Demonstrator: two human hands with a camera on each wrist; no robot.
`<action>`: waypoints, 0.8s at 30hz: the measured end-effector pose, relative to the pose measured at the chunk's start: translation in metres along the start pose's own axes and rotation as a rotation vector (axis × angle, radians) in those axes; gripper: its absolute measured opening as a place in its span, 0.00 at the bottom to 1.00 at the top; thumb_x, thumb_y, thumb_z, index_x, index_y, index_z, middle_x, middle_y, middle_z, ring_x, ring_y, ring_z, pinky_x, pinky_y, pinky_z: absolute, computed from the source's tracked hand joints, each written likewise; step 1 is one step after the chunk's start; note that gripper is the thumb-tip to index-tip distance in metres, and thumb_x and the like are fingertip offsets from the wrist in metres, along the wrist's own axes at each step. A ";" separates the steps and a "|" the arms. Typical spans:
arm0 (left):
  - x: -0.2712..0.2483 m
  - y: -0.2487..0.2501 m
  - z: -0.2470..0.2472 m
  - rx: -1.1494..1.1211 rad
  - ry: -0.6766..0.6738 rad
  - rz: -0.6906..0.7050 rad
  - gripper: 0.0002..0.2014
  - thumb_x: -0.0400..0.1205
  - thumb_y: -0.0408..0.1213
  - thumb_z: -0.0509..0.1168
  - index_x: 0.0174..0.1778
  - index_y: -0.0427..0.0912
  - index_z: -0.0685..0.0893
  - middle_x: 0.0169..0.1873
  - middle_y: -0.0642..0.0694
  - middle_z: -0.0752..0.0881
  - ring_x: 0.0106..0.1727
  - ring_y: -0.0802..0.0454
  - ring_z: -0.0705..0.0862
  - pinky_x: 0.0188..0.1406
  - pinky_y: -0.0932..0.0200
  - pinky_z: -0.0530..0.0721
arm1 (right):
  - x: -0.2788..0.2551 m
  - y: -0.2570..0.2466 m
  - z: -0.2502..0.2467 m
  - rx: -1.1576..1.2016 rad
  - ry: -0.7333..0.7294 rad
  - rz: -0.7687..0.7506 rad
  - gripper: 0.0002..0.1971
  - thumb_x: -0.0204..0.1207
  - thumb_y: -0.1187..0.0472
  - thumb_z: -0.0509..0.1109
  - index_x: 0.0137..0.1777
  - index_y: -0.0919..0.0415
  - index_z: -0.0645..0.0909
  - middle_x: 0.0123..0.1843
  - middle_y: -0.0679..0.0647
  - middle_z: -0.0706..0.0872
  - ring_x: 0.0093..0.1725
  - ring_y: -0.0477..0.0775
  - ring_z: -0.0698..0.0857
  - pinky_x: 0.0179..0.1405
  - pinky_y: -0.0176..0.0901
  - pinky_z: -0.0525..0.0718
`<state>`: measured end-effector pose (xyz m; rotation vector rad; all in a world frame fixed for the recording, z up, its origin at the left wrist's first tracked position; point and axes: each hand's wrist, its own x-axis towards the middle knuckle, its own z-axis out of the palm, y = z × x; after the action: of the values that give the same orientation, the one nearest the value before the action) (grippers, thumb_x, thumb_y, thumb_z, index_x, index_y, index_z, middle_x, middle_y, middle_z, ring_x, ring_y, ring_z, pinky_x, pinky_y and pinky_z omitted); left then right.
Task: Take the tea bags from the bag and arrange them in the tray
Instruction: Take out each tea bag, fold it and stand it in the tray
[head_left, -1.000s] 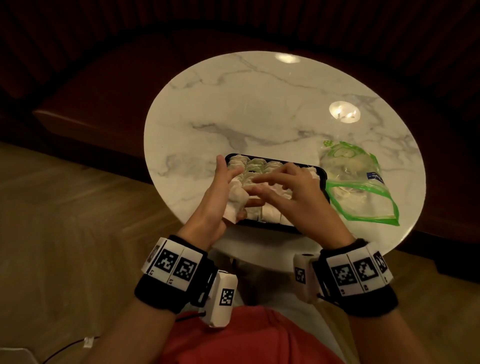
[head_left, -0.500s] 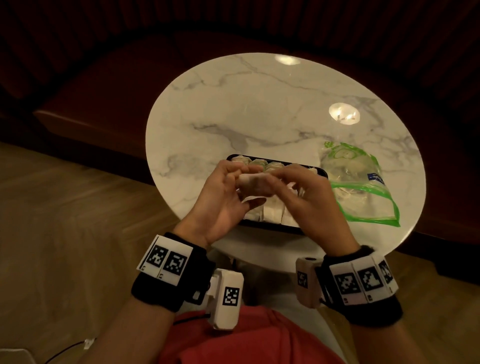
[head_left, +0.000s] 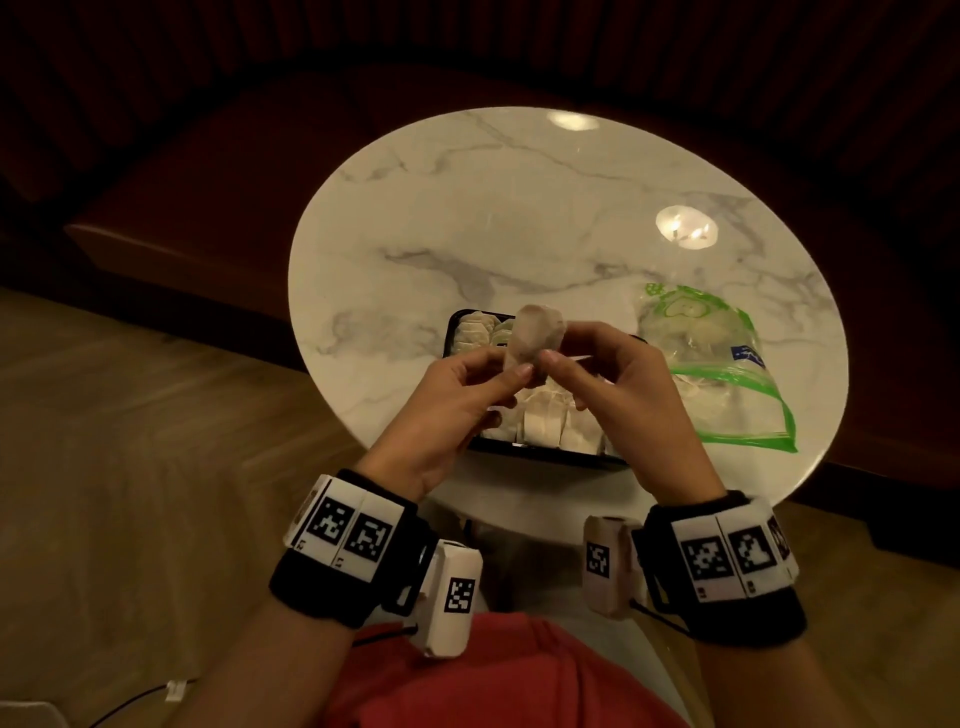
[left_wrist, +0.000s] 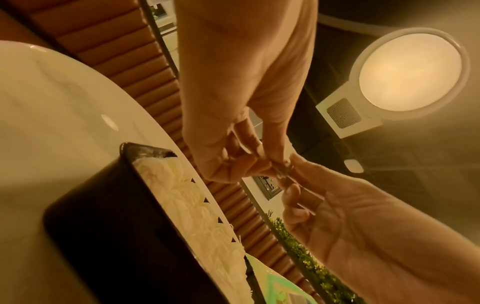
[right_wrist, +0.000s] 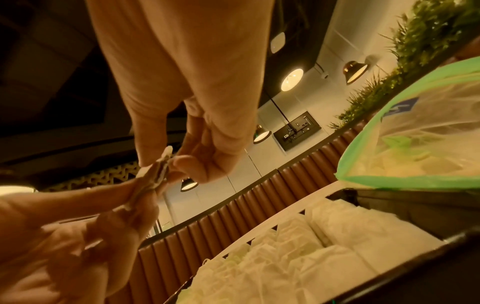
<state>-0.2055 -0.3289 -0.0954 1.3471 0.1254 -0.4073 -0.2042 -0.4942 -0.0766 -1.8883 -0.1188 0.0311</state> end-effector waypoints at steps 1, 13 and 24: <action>-0.001 0.001 0.000 0.025 0.000 0.003 0.11 0.81 0.38 0.70 0.58 0.43 0.88 0.48 0.49 0.90 0.44 0.57 0.83 0.49 0.56 0.77 | 0.000 0.001 0.000 -0.003 -0.002 -0.003 0.10 0.78 0.59 0.73 0.58 0.55 0.86 0.49 0.48 0.91 0.47 0.46 0.88 0.41 0.33 0.79; -0.001 0.013 -0.001 0.016 0.110 0.333 0.07 0.79 0.29 0.70 0.50 0.44 0.88 0.42 0.55 0.92 0.47 0.63 0.88 0.45 0.72 0.81 | -0.004 0.005 0.001 0.198 -0.053 0.003 0.18 0.76 0.66 0.74 0.65 0.57 0.81 0.55 0.59 0.89 0.54 0.57 0.89 0.54 0.48 0.88; -0.003 0.020 0.000 -0.009 0.143 0.352 0.06 0.80 0.33 0.69 0.51 0.40 0.88 0.42 0.53 0.91 0.47 0.62 0.88 0.45 0.70 0.82 | -0.007 0.001 0.003 0.266 -0.059 0.020 0.14 0.72 0.64 0.75 0.57 0.66 0.85 0.50 0.63 0.90 0.50 0.57 0.90 0.47 0.43 0.88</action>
<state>-0.2011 -0.3249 -0.0761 1.3574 0.0074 -0.0141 -0.2109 -0.4920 -0.0786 -1.6232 -0.1291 0.1110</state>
